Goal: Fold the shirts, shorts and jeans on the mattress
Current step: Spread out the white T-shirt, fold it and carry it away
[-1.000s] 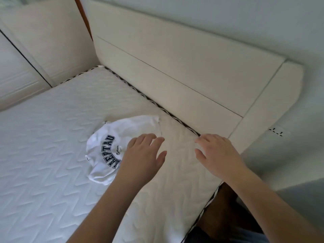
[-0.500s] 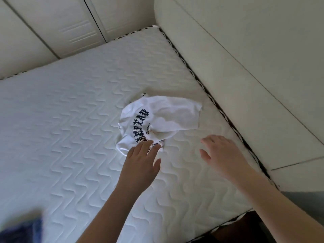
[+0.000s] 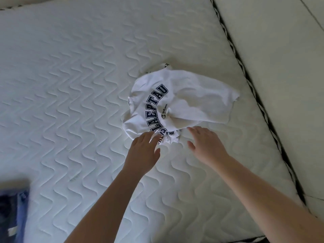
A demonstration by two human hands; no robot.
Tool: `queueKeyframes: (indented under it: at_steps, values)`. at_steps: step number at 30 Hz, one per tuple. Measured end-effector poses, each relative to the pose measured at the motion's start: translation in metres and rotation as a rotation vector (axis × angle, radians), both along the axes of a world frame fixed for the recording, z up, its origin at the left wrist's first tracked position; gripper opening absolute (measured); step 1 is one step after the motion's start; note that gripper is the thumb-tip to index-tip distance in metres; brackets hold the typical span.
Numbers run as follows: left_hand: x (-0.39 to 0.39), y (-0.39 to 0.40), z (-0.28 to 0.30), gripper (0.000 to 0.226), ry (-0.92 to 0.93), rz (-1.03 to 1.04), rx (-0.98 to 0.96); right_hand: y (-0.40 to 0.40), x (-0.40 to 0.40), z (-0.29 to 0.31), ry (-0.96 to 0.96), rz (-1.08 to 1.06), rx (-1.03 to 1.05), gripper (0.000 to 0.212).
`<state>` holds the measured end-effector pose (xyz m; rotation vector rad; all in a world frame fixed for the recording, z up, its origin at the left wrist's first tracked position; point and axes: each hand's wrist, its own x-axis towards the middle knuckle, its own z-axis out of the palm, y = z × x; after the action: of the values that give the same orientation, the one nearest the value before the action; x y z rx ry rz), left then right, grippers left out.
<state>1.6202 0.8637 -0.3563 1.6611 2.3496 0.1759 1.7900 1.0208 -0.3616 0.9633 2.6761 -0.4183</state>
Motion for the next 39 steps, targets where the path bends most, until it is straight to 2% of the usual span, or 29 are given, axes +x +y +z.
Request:
queueKeyframes:
  at_steps: [5, 7, 9, 12, 15, 17, 18, 21, 23, 26, 28, 30, 34, 39]
  values:
    - [-0.036, -0.005, -0.074, 0.062, -0.036, 0.133, -0.167, -0.001, -0.045, -0.068, -0.020, 0.045, -0.083, 0.062]
    - [-0.047, -0.008, -0.099, 0.070, -0.042, 0.262, -0.209, 0.001, -0.057, -0.093, -0.038, 0.050, -0.099, 0.067]
    - [-0.057, -0.011, -0.121, 0.076, -0.124, 0.436, -0.178, 0.004, -0.068, -0.116, -0.051, 0.048, -0.110, 0.072]
    - [-0.071, -0.016, -0.151, 0.085, -0.357, 0.655, -0.075, 0.006, -0.078, -0.147, -0.054, 0.048, -0.098, 0.083]
    - [-0.086, -0.011, -0.177, 0.090, -0.731, 0.999, -0.035, 0.007, -0.089, -0.178, -0.058, 0.048, -0.073, 0.097]
    - [-0.092, -0.007, -0.192, 0.079, -1.037, 1.216, 0.038, 0.010, -0.094, -0.193, -0.085, 0.028, -0.054, 0.106]
    - [-0.093, -0.006, -0.199, 0.067, -1.133, 1.265, 0.068, 0.012, -0.095, -0.200, -0.108, 0.018, -0.049, 0.108]
    - [-0.092, -0.001, -0.212, 0.040, -1.110, 1.221, 0.080, 0.013, -0.093, -0.215, -0.142, 0.004, -0.032, 0.101]
    - [-0.087, 0.002, -0.209, 0.031, -1.078, 1.188, 0.109, 0.013, -0.092, -0.221, -0.063, -0.010, 0.013, 0.080]
    - [-0.075, 0.001, -0.192, 0.016, -1.286, 1.165, 0.232, 0.021, -0.096, -0.216, 0.111, -0.061, 0.035, 0.045]
    - [-0.065, -0.003, -0.178, 0.020, -1.394, 1.183, 0.315, 0.026, -0.101, -0.206, 0.164, -0.148, -0.049, 0.038]
    - [-0.058, -0.008, -0.163, 0.019, -1.422, 1.172, 0.363, 0.026, -0.102, -0.193, 0.157, -0.210, -0.182, 0.034]
    - [-0.046, -0.019, -0.129, 0.016, -1.439, 1.103, 0.469, 0.015, -0.091, -0.163, 0.161, -0.291, -0.398, 0.009]
    - [-0.030, -0.042, -0.075, 0.019, -1.452, 0.980, 0.556, -0.013, -0.072, -0.089, 0.381, -0.570, -0.742, 0.011]
